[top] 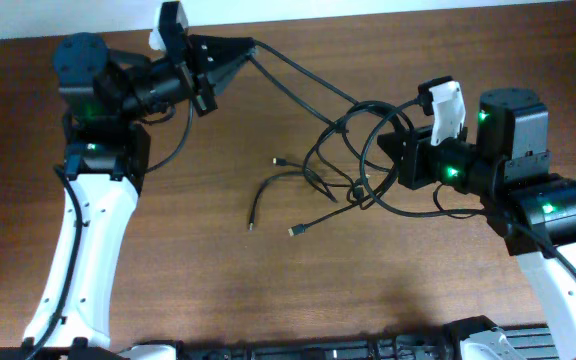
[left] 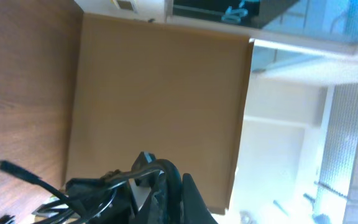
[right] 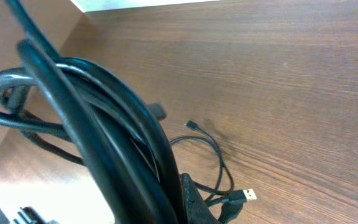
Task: Untangle cables
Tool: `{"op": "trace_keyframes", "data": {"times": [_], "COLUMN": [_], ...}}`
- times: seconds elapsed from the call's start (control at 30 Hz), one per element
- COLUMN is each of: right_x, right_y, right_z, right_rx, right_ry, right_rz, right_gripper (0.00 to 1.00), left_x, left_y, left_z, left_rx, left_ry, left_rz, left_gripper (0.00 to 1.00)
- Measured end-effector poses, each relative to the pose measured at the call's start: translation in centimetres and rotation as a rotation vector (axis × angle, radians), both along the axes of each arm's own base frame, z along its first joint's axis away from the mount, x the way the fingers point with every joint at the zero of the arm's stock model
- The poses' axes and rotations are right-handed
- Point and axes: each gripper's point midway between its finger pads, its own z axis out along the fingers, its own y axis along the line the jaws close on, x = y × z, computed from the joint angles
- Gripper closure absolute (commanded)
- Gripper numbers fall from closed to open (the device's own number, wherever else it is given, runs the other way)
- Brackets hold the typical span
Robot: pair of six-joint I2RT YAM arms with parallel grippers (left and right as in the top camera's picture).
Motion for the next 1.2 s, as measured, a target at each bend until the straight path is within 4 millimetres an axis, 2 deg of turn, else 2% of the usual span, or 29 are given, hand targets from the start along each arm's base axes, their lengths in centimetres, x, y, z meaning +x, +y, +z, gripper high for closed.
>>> {"op": "trace_keyframes", "data": {"times": [0.1,0.2,0.27,0.33,0.37,0.4,0.43,0.47,0.6,0.7,0.83,0.9,0.97,1.03,1.2], "right_x": [-0.3,-0.4,-0.5,-0.4,-0.3,-0.1,-0.1,0.1,0.4,0.7,0.5,0.1,-0.4,-1.1,-3.5], "right_y": [0.6,0.6,0.5,-0.5,-0.9,-1.2,-1.3,-1.3,-1.4,-1.2,-0.2,0.3,0.6,0.8,1.9], "right_z": [0.1,-0.3,-0.6,-1.3,-1.4,-1.6,-1.6,-1.5,-1.3,-0.8,-0.1,0.2,0.8,1.7,4.2], "right_rx": [0.025,0.026,0.021,-0.001,-0.009,-0.019,-0.022,-0.023,-0.024,-0.016,0.024,0.041,0.052,0.063,0.129], "right_ry": [0.011,0.029,0.045,0.069,0.072,0.072,0.071,0.064,0.045,0.022,0.003,-0.007,-0.025,-0.054,-0.121], "right_rz": [0.031,0.033,0.024,-0.018,-0.037,-0.051,-0.054,-0.057,-0.062,-0.057,0.0,0.039,0.061,0.077,0.161], "right_gripper": [0.96,0.96,0.96,0.96,0.96,0.96,0.96,0.96,0.96,0.96,0.96,0.96,0.96,0.96,0.96], "left_x": [0.9,1.7,1.9,3.2,3.5,3.7,3.5,3.2,1.9,-0.1,-1.7,-2.6,-4.4,-6.2,-8.1], "left_y": [1.4,2.7,3.5,6.7,8.4,10.0,10.7,10.6,8.9,6.1,2.0,-0.3,-3.4,-5.5,-8.0], "left_z": [-1.3,-4.6,-7.4,-9.5,-10.5,-11.5,-12.3,-12.7,-12.6,-12.2,-11.7,-11.1,-9.4,-8.1,-7.4], "left_rx": [0.014,0.067,0.129,0.203,0.234,0.275,0.331,0.37,0.471,0.49,0.51,0.517,0.483,0.436,0.441], "left_ry": [0.067,0.195,0.286,0.326,0.354,0.365,0.357,0.334,0.137,-0.009,-0.161,-0.287,-0.508,-0.687,-1.006], "left_rz": [0.056,0.131,0.195,0.344,0.4,0.454,0.469,0.45,0.292,0.117,-0.027,-0.105,-0.223,-0.316,-0.395], "left_gripper": [1.0,0.93,0.73,0.47,0.21,0.01,0.01,0.01,0.01,0.01,0.01,0.01,0.01,0.01,0.01]}}
